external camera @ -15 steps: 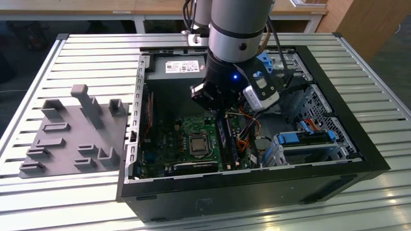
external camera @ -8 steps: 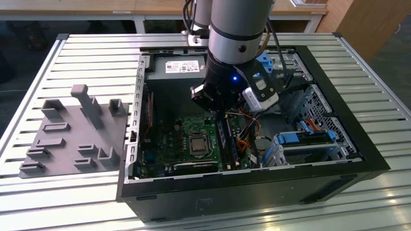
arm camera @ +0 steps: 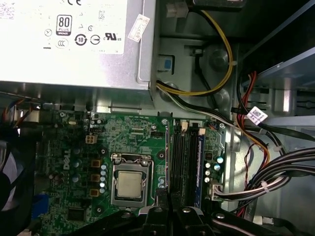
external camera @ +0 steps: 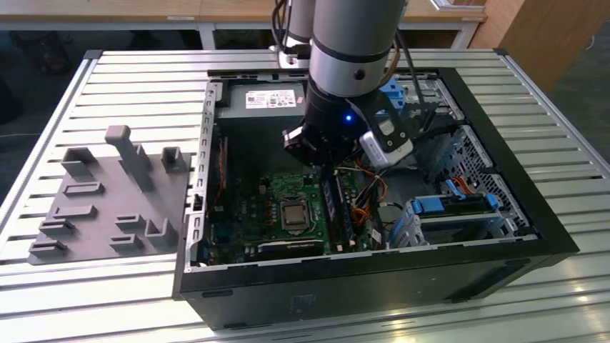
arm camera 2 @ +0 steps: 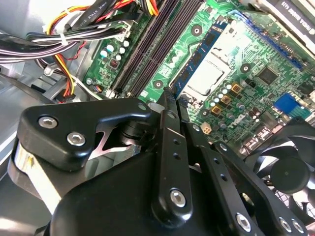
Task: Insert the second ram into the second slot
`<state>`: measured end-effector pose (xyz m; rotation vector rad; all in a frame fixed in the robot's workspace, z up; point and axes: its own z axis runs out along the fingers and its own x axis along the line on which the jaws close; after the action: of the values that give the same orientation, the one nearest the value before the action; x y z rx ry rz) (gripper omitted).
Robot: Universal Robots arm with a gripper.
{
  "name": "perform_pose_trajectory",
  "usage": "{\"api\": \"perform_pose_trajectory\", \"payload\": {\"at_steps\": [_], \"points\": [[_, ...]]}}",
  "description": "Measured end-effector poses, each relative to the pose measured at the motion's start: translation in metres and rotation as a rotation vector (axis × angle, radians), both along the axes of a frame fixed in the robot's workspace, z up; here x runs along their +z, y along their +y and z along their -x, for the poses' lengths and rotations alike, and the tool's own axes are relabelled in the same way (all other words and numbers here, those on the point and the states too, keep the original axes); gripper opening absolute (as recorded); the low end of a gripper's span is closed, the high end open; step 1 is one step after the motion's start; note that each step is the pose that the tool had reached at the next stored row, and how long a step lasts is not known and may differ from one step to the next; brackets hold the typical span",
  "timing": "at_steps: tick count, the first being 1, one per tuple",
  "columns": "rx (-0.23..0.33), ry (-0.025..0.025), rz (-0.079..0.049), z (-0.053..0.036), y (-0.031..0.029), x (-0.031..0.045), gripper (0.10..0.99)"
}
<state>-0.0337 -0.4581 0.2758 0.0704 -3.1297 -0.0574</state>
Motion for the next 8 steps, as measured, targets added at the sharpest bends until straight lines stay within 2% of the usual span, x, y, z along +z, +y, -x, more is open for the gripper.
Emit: {"api": "perform_pose_trajectory", "payload": {"at_steps": [8], "points": [[-0.005,0.0001,-0.001,0.0,-0.0001,-0.0088,0.137]]}}
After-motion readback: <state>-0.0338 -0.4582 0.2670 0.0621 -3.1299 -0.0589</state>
